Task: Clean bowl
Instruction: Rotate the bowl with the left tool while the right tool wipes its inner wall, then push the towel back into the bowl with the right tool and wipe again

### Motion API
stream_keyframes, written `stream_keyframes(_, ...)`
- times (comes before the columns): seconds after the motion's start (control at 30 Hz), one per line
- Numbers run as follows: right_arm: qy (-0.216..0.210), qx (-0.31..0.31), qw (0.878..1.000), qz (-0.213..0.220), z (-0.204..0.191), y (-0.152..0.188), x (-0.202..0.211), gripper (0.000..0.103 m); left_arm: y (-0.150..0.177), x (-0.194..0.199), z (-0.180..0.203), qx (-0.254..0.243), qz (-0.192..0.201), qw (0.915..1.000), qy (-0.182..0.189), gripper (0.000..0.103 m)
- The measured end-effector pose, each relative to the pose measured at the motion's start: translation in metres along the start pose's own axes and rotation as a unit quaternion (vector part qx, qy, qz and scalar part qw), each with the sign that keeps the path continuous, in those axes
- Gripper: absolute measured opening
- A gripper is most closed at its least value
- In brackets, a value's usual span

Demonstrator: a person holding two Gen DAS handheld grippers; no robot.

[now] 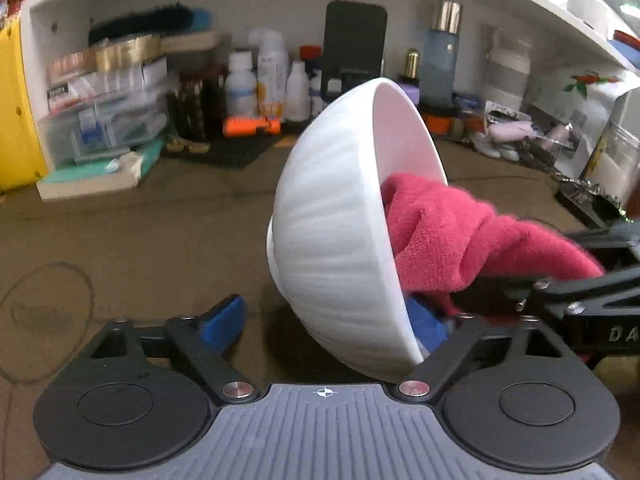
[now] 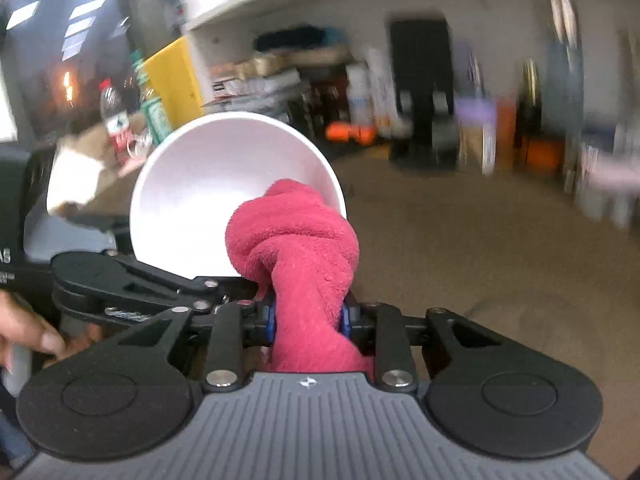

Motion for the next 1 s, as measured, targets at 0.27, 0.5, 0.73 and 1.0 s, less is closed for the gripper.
stream_keyframes(0.27,0.025,0.181,0.977,-0.109,-0.045,-0.033,-0.036,0.025,-0.005,0.009,0.006,-0.102,-0.040,0.9938,0.020,0.043)
stream_keyframes(0.5,-0.042,0.186,0.974,-0.122,-0.053,-0.059,-0.055,0.025,0.002,0.013,0.002,-0.117,-0.054,0.9901,0.054,0.045)
stream_keyframes(0.73,-0.136,0.090,0.987,0.009,-0.049,-0.050,-0.030,0.024,0.001,0.011,-0.005,-0.100,-0.055,0.9918,0.058,0.046)
stream_keyframes(1.0,-0.146,-0.086,0.965,0.198,0.001,-0.024,0.043,0.024,-0.006,0.007,-0.006,-0.099,-0.052,0.9928,0.044,0.047)
Point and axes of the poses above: each gripper's, at about its wrist camera, not at the fingertips, and x roughly against the way its jaws point, z to its right, y to its underside, the point moved 4 cm from there along -x, roughly the way its jaws point, and after that the axes turned 4 degrees about x, right-handed, at the moved point
